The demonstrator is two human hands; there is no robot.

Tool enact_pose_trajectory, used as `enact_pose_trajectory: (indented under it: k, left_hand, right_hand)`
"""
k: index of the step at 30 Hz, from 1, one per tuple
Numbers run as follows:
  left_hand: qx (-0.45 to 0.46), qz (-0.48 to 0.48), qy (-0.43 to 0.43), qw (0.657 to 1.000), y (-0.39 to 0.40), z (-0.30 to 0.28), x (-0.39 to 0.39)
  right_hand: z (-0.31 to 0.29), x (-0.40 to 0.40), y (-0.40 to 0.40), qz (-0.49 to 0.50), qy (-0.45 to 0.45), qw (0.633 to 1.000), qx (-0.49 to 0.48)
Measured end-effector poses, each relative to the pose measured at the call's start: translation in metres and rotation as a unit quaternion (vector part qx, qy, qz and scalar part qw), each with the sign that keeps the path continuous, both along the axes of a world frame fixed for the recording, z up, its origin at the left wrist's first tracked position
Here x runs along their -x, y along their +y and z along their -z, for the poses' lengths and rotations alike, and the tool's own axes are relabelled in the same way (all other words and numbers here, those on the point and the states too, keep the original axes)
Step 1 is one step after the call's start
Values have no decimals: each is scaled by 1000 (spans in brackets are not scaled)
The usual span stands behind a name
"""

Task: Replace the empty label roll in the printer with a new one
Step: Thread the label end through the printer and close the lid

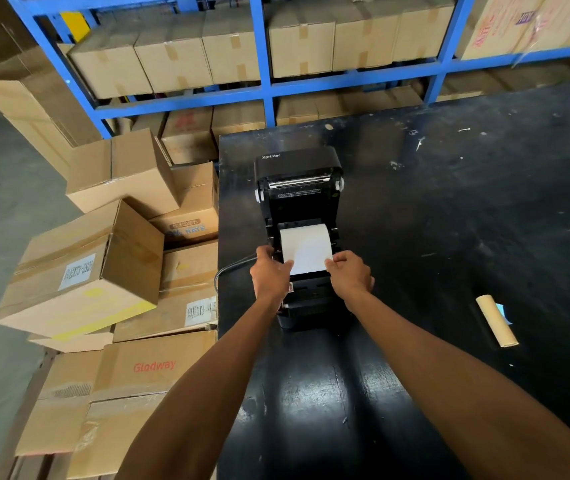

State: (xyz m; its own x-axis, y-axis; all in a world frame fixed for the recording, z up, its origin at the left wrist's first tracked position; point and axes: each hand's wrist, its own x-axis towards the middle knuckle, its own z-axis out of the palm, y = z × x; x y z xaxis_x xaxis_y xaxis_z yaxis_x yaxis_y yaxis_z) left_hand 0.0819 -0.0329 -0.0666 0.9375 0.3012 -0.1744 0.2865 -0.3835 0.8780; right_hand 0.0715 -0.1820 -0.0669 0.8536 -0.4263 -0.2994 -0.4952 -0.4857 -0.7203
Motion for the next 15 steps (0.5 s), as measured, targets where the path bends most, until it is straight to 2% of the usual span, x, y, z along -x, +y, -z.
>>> enact_pose_trajectory:
  k: [9,15]
  left_hand:
    - [9,15,30,999,14,0,2]
    - [4,31,39,999,12,4,6]
  right_hand:
    - [7,6,-1,-27,14,998,52]
    - [10,6,1,-4,-28,997,67]
